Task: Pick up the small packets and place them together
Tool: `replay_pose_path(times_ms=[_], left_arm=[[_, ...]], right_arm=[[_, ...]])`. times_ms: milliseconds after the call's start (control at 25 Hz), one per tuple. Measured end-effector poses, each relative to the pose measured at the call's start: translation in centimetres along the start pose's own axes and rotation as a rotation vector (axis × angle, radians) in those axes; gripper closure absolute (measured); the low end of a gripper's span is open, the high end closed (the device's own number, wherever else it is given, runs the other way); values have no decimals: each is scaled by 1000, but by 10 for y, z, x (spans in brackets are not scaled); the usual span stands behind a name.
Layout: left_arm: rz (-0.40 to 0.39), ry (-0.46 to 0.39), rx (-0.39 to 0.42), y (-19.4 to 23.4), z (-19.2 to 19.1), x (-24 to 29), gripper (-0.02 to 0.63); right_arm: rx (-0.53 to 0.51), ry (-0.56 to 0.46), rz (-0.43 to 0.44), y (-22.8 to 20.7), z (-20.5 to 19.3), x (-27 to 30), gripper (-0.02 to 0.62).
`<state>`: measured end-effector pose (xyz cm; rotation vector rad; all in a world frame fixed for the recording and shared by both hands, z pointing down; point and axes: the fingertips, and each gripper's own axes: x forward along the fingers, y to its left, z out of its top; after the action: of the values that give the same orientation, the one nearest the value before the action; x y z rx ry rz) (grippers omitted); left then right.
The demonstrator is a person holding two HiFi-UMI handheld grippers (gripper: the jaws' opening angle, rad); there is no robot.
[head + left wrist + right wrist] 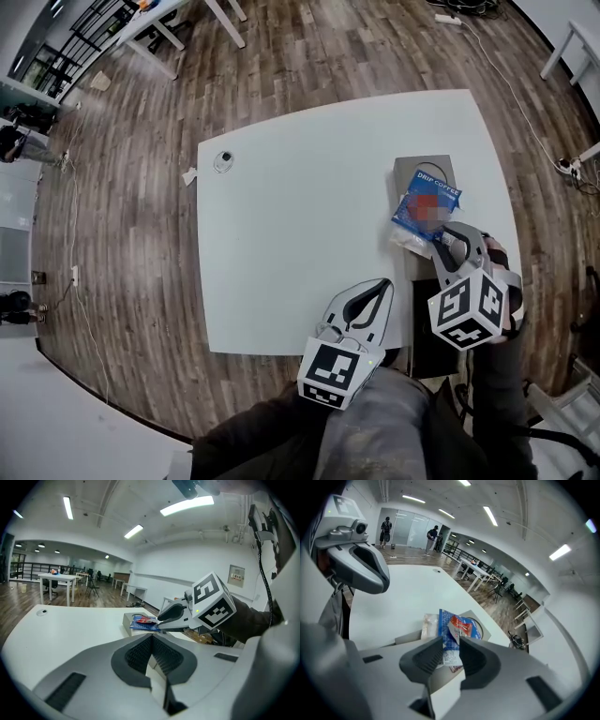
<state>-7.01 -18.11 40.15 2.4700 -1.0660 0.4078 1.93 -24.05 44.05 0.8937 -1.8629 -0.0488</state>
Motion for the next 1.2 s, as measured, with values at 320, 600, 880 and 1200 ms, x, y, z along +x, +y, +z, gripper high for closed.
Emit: replay_pose_path(times_ms=[320, 600, 880, 1200], left_arm=[[-23, -30, 52, -36, -1, -20, 603], [-67, -83, 120, -92, 8, -48, 603], [-91, -185, 203, -143, 31, -66, 603], [-111, -244, 227, -180, 43, -82, 603]], right_arm=[[112, -84, -67, 14, -15, -50, 500], [369, -347, -66, 40, -20, -137, 502], [688, -769, -55, 71, -12, -223, 589], [753, -874, -136, 82, -21, -267, 589]])
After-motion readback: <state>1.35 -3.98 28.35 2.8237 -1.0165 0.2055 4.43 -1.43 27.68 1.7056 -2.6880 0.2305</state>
